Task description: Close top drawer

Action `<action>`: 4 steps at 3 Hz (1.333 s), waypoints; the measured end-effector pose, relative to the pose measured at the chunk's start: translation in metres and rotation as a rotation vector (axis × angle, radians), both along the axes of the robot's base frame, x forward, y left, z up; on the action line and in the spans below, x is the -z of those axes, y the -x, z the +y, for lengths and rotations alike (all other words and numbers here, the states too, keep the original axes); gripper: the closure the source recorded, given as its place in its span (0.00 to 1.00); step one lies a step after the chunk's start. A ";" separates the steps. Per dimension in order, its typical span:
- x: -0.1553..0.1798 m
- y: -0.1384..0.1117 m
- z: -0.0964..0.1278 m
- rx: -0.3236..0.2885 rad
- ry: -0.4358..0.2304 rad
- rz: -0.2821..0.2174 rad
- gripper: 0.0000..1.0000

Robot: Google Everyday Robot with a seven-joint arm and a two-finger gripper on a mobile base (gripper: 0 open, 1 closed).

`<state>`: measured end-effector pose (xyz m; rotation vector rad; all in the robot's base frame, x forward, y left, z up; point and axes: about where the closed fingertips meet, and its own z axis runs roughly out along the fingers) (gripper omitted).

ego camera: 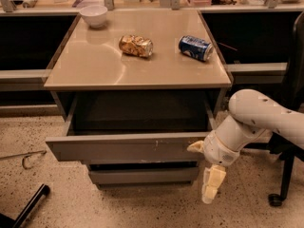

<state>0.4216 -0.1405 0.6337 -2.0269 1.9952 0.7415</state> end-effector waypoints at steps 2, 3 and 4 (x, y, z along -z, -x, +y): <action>0.003 -0.050 -0.008 -0.009 -0.036 -0.065 0.00; -0.004 -0.087 -0.006 -0.003 -0.034 -0.137 0.00; -0.012 -0.132 0.012 -0.009 -0.046 -0.247 0.00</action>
Offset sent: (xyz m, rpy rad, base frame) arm 0.1350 -0.0112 0.0127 0.0458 -0.1932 0.0165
